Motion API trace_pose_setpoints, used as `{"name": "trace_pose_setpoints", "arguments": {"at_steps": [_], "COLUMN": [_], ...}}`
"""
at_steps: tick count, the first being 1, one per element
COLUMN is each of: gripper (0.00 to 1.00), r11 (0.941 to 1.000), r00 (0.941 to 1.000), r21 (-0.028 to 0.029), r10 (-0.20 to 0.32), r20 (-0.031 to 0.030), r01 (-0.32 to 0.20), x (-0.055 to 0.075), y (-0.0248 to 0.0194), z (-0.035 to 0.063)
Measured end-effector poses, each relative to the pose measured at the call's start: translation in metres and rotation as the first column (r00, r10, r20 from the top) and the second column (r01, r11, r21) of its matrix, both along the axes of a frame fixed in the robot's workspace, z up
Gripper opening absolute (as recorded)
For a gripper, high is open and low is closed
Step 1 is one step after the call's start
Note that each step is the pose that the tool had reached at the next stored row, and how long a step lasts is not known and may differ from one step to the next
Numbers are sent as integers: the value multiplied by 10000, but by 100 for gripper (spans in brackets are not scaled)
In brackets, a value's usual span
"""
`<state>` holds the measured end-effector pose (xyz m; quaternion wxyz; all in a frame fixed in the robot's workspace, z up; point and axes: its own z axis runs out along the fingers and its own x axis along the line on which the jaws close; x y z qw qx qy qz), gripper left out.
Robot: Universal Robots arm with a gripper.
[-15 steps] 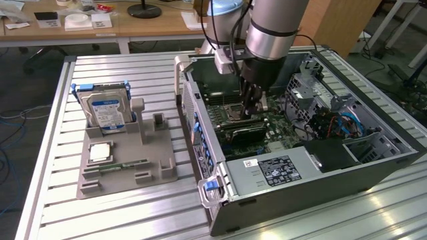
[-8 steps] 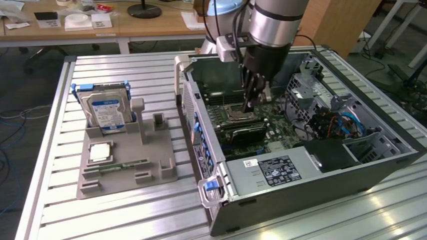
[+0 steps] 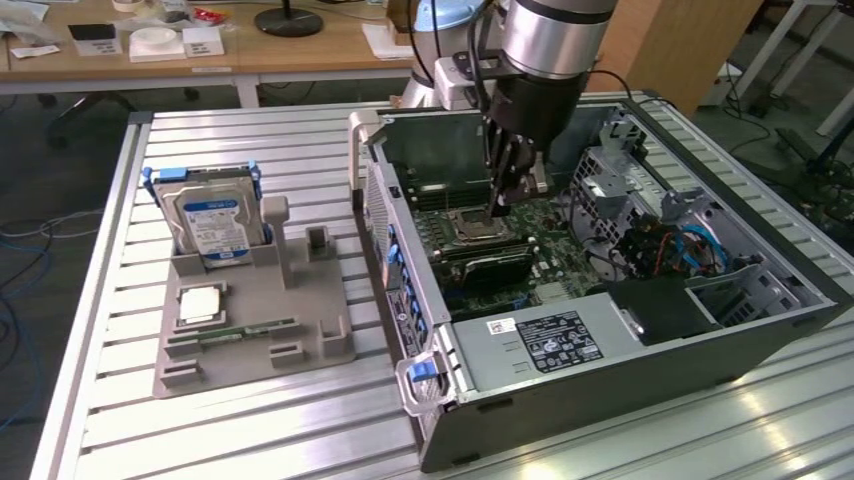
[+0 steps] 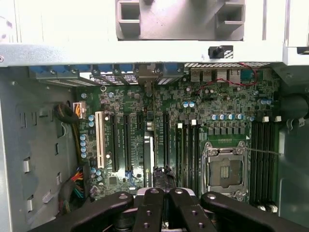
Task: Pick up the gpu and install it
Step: 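Press down on the gpu until it lock into place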
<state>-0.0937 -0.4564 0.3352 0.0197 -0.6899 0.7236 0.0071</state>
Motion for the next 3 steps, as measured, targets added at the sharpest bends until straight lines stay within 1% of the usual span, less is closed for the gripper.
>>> {"name": "trace_pose_setpoints", "arguments": {"at_steps": [3], "gripper": [11], "r11": [10000], "r00": [10000], "r21": [0], "r10": [0], "r20": [0], "r01": [0], "x": [0], "y": [0], "z": [0]}}
